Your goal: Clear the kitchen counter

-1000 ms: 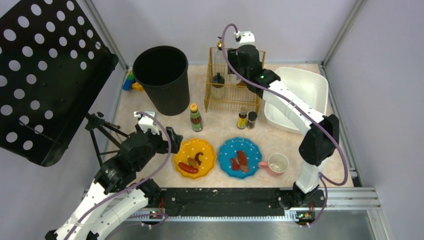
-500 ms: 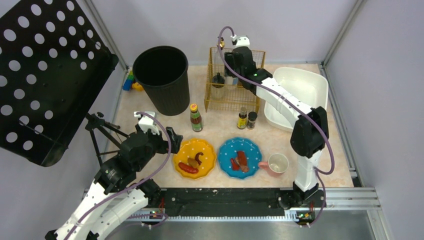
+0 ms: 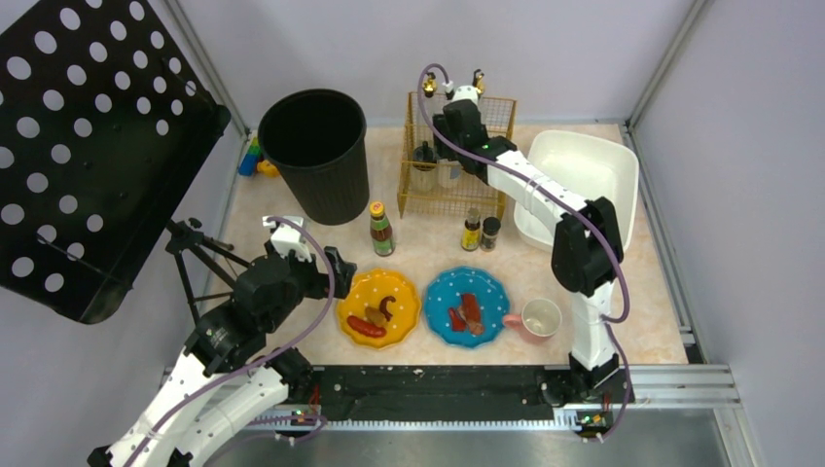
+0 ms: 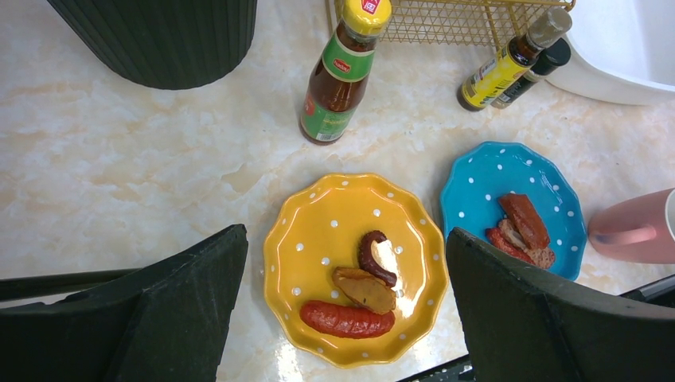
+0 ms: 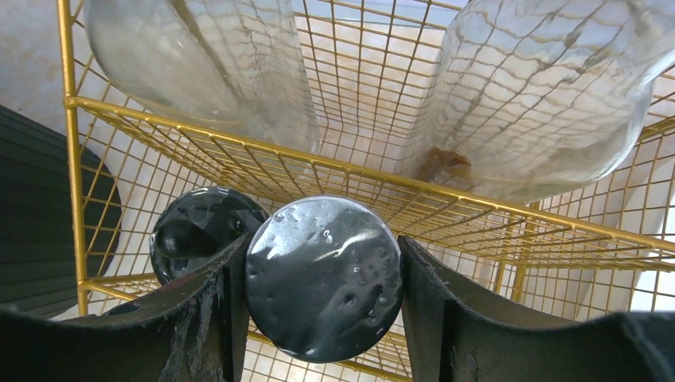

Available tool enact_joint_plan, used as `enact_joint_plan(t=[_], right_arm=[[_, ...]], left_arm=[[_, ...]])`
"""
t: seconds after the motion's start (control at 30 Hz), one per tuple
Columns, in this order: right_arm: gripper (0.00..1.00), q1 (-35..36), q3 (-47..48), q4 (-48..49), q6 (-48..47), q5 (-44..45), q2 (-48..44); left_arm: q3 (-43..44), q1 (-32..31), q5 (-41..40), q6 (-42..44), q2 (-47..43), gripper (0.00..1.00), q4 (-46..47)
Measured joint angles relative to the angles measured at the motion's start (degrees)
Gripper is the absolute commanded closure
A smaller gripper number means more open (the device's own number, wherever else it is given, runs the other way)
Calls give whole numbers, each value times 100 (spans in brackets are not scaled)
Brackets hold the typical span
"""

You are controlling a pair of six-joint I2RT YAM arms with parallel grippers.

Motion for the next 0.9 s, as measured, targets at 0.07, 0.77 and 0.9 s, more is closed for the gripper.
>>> enact_joint_plan(t=[0.07, 0.77, 0.9], right_arm=[[66, 0, -2, -26, 31, 0, 24], [29, 0, -46, 79, 125, -22, 31], [26, 0, -48, 195, 127, -39, 26]], left_arm=[[0, 0, 0, 11, -2, 1, 0], [0, 0, 39, 13, -2, 1, 0], [0, 0, 39, 13, -2, 1, 0]])
